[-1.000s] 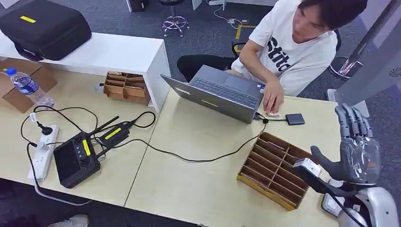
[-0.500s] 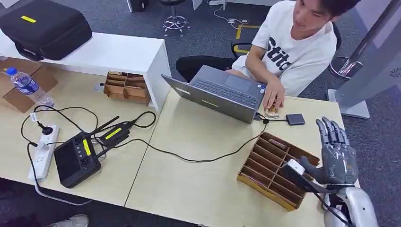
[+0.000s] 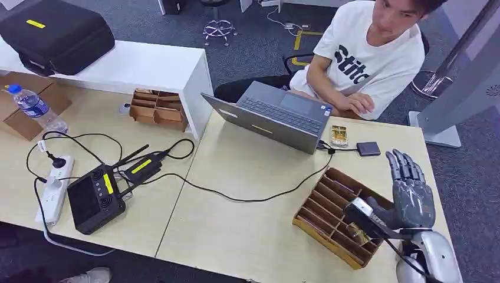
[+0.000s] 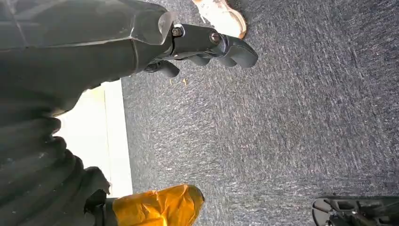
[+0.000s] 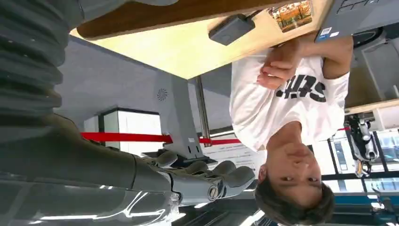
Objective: Pass the card to the sensor for recognition and then transmit it.
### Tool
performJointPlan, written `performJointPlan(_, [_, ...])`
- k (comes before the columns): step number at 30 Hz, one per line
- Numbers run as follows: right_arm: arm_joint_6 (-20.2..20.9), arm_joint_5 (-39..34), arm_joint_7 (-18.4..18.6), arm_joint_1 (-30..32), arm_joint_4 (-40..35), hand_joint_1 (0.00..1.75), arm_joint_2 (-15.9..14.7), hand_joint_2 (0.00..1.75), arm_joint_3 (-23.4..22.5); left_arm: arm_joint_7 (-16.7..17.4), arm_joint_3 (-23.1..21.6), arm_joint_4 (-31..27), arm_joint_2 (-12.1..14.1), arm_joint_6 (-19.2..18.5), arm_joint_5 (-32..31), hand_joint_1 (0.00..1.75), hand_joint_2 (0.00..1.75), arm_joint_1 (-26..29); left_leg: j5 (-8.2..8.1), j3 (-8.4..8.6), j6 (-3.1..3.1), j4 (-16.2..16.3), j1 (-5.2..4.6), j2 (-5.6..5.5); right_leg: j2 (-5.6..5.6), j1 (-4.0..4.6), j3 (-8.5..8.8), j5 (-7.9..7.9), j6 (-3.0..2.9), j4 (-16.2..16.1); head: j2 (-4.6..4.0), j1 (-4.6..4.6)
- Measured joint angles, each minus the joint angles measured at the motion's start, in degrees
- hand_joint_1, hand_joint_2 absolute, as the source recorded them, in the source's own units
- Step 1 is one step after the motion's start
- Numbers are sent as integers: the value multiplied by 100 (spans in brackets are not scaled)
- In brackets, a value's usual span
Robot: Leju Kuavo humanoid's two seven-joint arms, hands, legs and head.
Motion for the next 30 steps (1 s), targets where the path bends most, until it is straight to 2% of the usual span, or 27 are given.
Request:
performJointPlan(14, [-41,-2,46,-30,22,0,4,175,-6,0,0,0,0,2,-2,0,175,1,0,1,0,0,0,0,0,0,0,0,0,0,0,-2])
performJointPlan(21, [-210,-197,-66,-16,-387,0,7,175,-175,0,0,0,0,0,17,0,175,2,0,1,0,0,0,0,0,0,-2,0,0,0,0,-2])
performJointPlan(30, [-120,-420,-271,139,-916,0,55,175,-289,0,0,0,-2,2,35,0,175,2,0,1,0,0,0,1,1,0,-2,0,0,0,0,-2])
